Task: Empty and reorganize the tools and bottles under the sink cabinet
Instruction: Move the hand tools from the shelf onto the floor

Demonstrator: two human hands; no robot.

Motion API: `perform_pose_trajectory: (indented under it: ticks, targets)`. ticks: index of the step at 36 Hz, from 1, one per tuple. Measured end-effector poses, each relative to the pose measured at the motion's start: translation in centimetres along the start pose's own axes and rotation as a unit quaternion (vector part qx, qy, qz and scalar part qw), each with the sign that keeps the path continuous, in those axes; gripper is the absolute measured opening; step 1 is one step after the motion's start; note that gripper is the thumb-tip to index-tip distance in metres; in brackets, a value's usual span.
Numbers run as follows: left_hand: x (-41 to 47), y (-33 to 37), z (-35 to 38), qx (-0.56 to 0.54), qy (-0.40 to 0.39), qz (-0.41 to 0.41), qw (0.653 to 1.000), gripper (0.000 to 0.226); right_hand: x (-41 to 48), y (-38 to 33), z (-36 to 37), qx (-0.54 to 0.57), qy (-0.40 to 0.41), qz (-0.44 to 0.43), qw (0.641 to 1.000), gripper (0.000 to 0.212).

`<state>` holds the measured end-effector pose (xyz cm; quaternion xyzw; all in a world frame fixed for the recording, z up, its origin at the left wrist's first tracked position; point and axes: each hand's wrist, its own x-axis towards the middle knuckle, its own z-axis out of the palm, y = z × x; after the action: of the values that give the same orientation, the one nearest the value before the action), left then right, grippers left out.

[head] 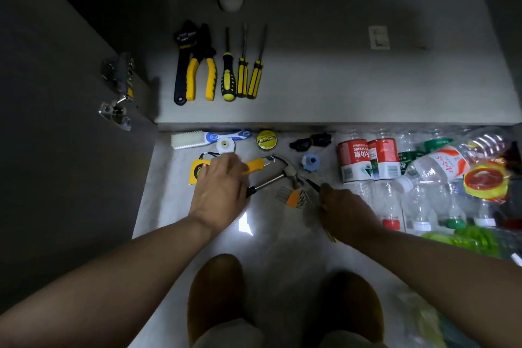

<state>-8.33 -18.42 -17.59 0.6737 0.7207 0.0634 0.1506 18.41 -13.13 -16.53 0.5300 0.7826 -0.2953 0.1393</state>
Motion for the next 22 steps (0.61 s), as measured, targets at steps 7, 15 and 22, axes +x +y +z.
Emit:
perform_pose_trajectory:
  ticks: [7, 15, 22]
  targets:
    - [5.1, -1.2, -5.6, -0.081, 0.218, -0.078, 0.969, 0.021, 4.7, -5.0, -7.4, 0.105, 0.149, -0.163, 0.970, 0.003]
    - [12.4, -4.1, -10.2, -0.182, 0.180, -0.272, 0.928, 0.061, 11.9, -10.2, -12.0, 0.099, 0.179, -0.189, 0.960, 0.049]
    - [16.2, -5.2, -11.1, -0.166, 0.132, -0.354, 0.911, 0.048, 14.0, -11.7, -12.2, 0.039, 0.197, -0.181, 0.963, 0.030]
